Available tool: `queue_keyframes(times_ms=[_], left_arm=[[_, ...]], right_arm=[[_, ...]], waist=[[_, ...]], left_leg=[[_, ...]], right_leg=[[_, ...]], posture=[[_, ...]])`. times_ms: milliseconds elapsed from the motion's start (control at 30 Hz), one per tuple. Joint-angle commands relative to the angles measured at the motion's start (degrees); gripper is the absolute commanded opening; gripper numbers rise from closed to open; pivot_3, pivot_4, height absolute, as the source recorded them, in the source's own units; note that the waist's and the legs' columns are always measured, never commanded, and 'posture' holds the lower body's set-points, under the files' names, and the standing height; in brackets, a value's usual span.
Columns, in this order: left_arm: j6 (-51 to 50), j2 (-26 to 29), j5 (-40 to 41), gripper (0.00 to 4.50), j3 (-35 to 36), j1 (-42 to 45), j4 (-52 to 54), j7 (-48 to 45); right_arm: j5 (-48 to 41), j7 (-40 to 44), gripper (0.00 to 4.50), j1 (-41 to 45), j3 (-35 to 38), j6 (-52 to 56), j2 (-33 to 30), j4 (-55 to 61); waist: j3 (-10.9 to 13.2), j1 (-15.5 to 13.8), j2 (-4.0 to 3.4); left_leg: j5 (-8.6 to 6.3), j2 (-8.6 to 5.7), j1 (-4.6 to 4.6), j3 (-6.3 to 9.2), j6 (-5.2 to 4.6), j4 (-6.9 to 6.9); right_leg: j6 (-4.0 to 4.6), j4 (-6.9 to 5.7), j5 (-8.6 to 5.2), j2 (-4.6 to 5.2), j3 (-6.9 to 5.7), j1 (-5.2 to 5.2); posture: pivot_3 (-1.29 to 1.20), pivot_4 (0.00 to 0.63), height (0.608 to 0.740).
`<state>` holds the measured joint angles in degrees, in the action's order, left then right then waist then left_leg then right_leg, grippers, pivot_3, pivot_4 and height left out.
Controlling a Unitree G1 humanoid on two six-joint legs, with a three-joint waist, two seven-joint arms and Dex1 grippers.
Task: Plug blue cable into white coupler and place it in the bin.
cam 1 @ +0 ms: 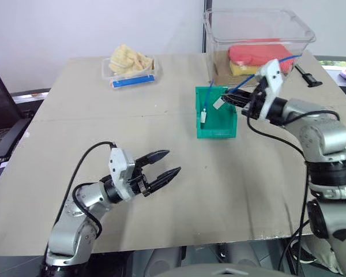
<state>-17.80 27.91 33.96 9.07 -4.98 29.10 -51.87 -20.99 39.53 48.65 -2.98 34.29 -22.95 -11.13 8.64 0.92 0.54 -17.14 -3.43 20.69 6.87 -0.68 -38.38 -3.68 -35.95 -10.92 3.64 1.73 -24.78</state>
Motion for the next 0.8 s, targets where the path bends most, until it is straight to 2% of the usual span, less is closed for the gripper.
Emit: queue_keyframes(times_ms=[33,67,133,167,233,267,367,533,633,667,800], left_arm=[[-1.41,0.12,2.86,3.27,0.88,1.53,3.14,2.89],[-1.63,0.02,3.21,3.27,0.81,1.77,3.11,3.44],[-1.83,-0.08,3.51,3.27,0.92,2.46,2.53,4.46],[-1.89,-0.03,3.61,3.27,0.92,2.60,2.39,4.73],[-2.15,-0.04,3.94,3.27,0.72,2.50,2.47,5.30],[-2.38,-0.16,4.11,3.27,0.54,2.36,2.59,5.69],[-2.21,-0.60,3.80,3.27,0.04,1.94,2.86,6.85],[-1.31,-0.10,2.76,3.27,-0.27,1.35,1.37,7.01],[-0.45,0.93,2.04,3.27,-0.31,0.34,-1.03,4.84],[-0.31,1.38,2.00,3.27,-0.24,-0.12,-1.74,4.00],[1.13,4.43,1.06,3.27,1.02,-2.48,-4.80,-0.15]], right_arm=[[6.68,-1.10,0.81,6.31,-2.10,-8.40,1.14,-14.92],[7.15,-0.57,1.07,7.48,-2.17,-9.00,1.64,-18.27],[8.35,0.21,1.95,8.47,-2.40,-10.37,1.42,-21.56],[8.69,0.46,2.17,8.67,-2.34,-10.81,1.27,-22.25],[8.33,2.04,3.12,7.68,-1.55,-9.71,-0.01,-20.42],[7.71,3.18,3.45,5.98,-0.89,-8.35,-1.47,-17.34],[3.30,7.37,3.45,-2.58,2.24,-4.35,-6.94,-2.23],[-4.85,9.34,3.45,-19.15,10.59,1.58,-13.82,19.85],[-10.04,10.97,4.30,-32.76,18.74,1.21,-15.77,32.20],[-9.11,10.44,4.42,-36.86,20.54,-0.95,-16.05,34.85],[-6.51,11.04,4.42,-51.21,25.63,-7.84,-16.49,41.68]], waist=[[0.00,-0.08,0.00],[0.00,-0.19,0.00],[0.00,-0.18,0.00],[0.00,-0.19,0.01],[0.01,0.00,-0.01],[0.01,0.03,-0.01],[0.02,-0.47,-0.02],[0.02,-0.27,-0.04],[0.02,-0.58,-0.06],[0.02,-0.67,-0.06],[0.13,-0.31,-0.17]], left_leg=[[0.01,-0.02,0.01,-0.01,0.01,-0.01],[0.01,-0.04,0.03,0.00,0.01,-0.01],[0.00,-0.04,0.06,0.03,0.01,-0.01],[0.00,-0.04,0.11,0.03,0.01,0.03],[0.00,-0.04,0.20,-0.01,0.01,0.09],[0.00,-0.03,0.30,-0.09,0.01,0.11],[0.00,0.00,0.48,0.02,0.01,0.11],[-0.01,-0.01,0.65,-0.02,-0.01,0.06],[-0.03,0.03,0.52,-0.05,-0.06,0.06],[-0.10,0.05,0.45,-0.06,-0.17,0.08],[-0.17,0.08,0.04,-0.25,-0.29,0.06]], right_leg=[[0.00,0.00,0.00,0.02,0.01,0.00],[0.00,0.03,0.00,0.03,0.00,0.00],[0.00,0.09,0.00,0.04,-0.03,0.00],[0.00,0.13,0.00,0.05,-0.02,-0.04],[0.00,0.13,0.00,0.07,-0.03,-0.19],[0.00,0.11,0.00,0.07,0.02,-0.33],[0.00,0.11,0.00,0.09,-0.10,-0.45],[-0.01,0.07,0.00,0.14,-0.07,-0.57],[0.00,0.03,0.01,0.08,-0.07,-0.48],[0.01,0.03,0.00,0.05,-0.14,-0.37],[-0.02,0.09,-0.02,-0.01,0.04,-0.04]], posture=[[0.00,0.150,0.740],[0.00,0.150,0.740],[0.00,0.150,0.740],[0.00,0.150,0.740],[0.00,0.150,0.740],[0.00,0.150,0.740],[0.00,0.150,0.740],[0.00,0.150,0.740],[0.00,0.150,0.740],[0.00,0.150,0.740],[0.00,0.150,0.740]])
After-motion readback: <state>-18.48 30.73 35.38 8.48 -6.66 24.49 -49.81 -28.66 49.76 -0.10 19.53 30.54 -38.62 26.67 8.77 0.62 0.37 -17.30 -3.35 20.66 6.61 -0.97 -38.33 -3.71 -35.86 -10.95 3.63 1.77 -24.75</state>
